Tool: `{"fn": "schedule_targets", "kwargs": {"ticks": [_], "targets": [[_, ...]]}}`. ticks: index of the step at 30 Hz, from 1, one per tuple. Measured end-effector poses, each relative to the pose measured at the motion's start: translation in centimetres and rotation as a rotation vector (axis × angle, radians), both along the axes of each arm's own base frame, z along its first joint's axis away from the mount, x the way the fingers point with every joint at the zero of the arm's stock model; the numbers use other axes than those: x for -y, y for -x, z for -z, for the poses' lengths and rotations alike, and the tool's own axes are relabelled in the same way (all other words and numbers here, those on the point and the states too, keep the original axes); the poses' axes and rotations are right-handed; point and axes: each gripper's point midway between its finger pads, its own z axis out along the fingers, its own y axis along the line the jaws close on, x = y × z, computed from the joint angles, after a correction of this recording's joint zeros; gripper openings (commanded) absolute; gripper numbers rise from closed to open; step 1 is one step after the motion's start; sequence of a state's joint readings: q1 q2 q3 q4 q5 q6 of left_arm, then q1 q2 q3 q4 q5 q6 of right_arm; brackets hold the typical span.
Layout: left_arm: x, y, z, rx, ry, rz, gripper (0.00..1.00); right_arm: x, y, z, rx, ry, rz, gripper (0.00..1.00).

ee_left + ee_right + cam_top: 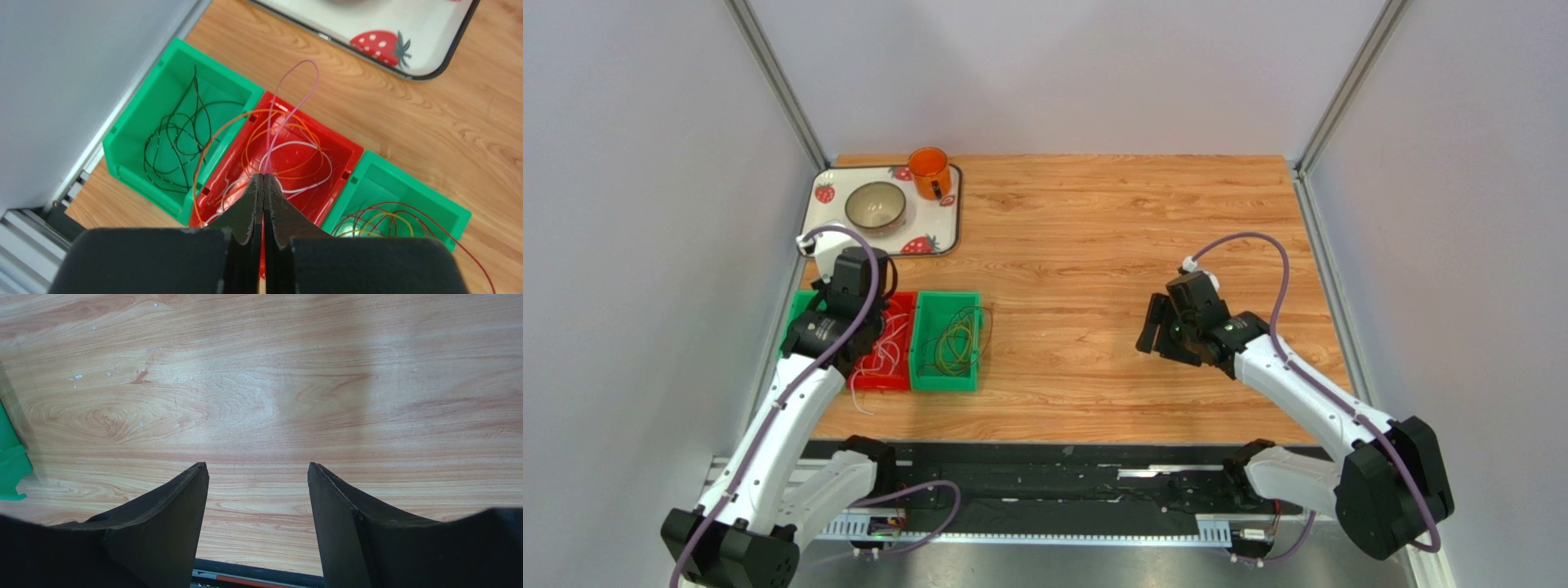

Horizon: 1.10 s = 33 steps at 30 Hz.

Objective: Untangle the cables

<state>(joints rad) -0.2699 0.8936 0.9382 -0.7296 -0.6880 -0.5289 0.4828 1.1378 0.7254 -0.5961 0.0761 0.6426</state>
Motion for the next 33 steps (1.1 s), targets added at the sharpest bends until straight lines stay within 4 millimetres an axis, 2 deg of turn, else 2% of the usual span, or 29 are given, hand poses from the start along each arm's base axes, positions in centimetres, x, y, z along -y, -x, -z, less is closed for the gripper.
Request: {"fn": "schedule_targets", "kwargs": {"ticks": [5, 14, 21, 24, 28, 33], "targets": [[0.0, 0.5, 3.0, -0.054, 0.043, -0.040, 0.00, 0.3, 0.5, 0.3, 0.003, 0.000, -0.002, 0.65], [0.7, 0.4, 5.8, -0.096, 0.147, -0.074, 0.00, 0.4, 0.5, 0.4, 0.003, 0.002, -0.003, 0.65], [-1.6, -0.2, 8.6, -0.149, 0.212, -0.170, 0.00, 0.4, 0.5, 0.4, 0.005, 0.005, -0.007, 0.65], [-2.4, -0.4, 8.8, -0.138, 0.214, -0.201, 0.00, 0.4, 0.5, 0.4, 0.004, 0.005, -0.006, 0.65], [-2.8, -1.5, 9.2, -0.130, 0.209, -0.215, 0.00, 0.5, 0.5, 0.5, 0.004, 0.007, -0.006, 0.65], [-2.7, -2.3, 11.7, -0.201, 0.203, -0.226, 0.00, 0.6, 0.5, 0.5, 0.004, 0.012, -0.008, 0.65]]}}
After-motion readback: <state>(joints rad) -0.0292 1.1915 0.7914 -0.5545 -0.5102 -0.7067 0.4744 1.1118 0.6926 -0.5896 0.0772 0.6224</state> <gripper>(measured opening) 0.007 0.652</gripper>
